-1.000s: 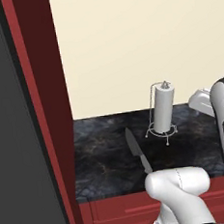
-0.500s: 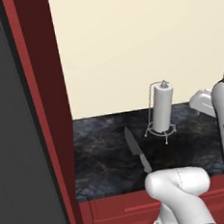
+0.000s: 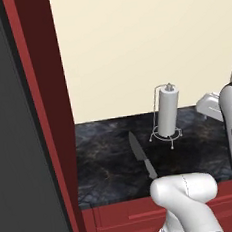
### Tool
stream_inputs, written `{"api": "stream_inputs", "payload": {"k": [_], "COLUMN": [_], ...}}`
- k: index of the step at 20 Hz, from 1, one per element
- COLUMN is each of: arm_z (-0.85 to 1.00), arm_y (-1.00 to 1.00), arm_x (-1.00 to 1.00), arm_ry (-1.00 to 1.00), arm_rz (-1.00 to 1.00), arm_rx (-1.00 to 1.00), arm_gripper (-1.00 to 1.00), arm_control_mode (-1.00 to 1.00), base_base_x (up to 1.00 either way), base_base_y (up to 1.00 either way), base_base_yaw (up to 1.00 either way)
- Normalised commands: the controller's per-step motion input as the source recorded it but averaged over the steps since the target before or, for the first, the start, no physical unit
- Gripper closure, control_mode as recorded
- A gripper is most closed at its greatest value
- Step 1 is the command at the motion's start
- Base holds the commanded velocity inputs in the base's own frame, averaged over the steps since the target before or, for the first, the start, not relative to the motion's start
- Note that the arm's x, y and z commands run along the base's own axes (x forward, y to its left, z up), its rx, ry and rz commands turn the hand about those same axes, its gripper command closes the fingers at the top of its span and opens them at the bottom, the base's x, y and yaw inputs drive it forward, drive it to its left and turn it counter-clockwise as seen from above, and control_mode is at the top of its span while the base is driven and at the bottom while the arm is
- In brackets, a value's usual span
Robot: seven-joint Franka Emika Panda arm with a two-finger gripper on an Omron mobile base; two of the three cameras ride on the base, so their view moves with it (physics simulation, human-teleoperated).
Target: Move the cutting board and knife to the sink. Then move spray from the cabinet to the counter.
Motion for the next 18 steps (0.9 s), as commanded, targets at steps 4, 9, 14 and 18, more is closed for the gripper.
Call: {"api": "stream_inputs", "payload": {"k": [4,9,14,18], "arm_z": [-0.09,-0.12,-0.17,-0.14], "arm_y": [0.25,0.44,0.62,0.57], "arm_x": [0.00,-0.01,0.00,0.00], "arm_ry": [0.02,0.05,0.02,0.02], "arm_rz": [0.00,0.03,0.06,0.11], "arm_rx": [0.00,-0.01,-0.03,-0.02], "arm_gripper": [-1.00,-1.00,-1.00,-1.00], "arm_control_mode": [-1.00,-1.00,-1.00,-1.00], "base_base_x": [0.00,0.00,0.00,0.00], "base_base_y": [0.00,0.00,0.00,0.00], "base_base_yaw": [0.00,0.00,0.00,0.00]}}
